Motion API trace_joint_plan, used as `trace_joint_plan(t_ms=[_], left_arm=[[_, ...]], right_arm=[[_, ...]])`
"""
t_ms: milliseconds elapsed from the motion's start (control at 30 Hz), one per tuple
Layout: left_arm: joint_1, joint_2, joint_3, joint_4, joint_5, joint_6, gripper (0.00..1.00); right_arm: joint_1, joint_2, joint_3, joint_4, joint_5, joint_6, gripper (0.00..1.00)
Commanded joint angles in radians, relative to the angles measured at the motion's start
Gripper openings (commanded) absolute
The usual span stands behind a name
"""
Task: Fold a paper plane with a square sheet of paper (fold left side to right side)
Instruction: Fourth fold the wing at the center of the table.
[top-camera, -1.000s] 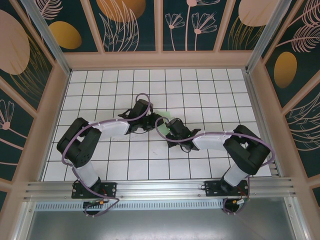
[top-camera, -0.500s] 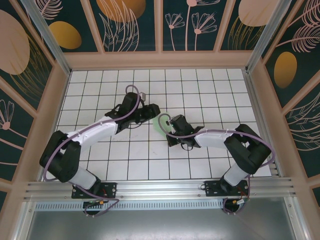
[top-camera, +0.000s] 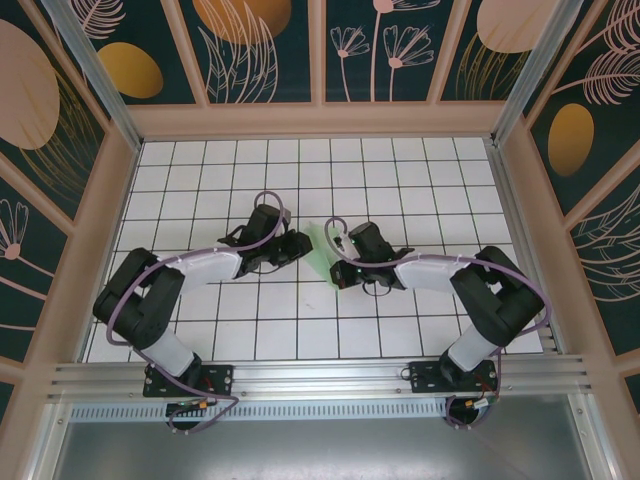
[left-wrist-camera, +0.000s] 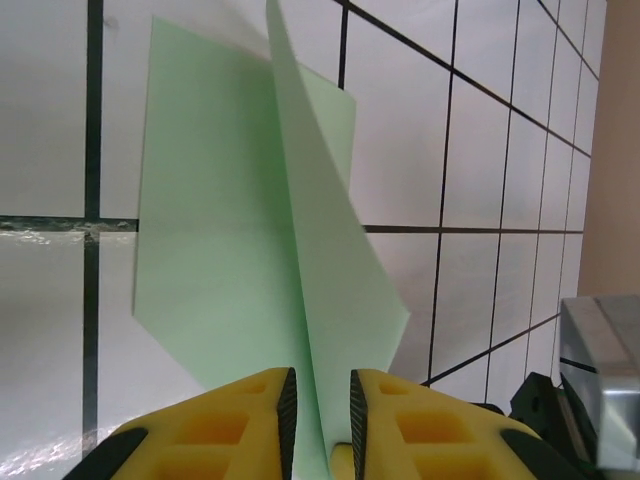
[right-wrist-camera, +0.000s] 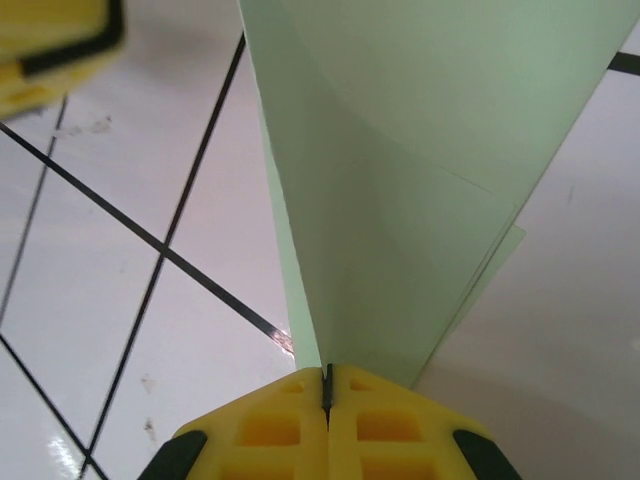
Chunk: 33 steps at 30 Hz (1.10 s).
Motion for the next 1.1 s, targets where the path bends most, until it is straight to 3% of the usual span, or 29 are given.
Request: trace_joint_plan(t_ms=[0, 433, 1067], left_arm=[[-0.01, 0.032, 0.024, 0.06, 0.033, -0.013, 0.27], [-0.039, 0.164, 0.098, 0.071, 0.048, -0.024, 0.41], [-0.05, 0.264, 0.137, 0.019, 0.013, -0.018, 0.44]], right_arm=[[-0.02, -0.013, -0.005, 0.061, -0.078, 0.039, 0.05], [-0.075, 0.013, -0.074, 0.143, -0.154, 0.085, 0.05], [-0.098, 0.048, -0.095, 0.186, -0.188, 0.108, 0.07]])
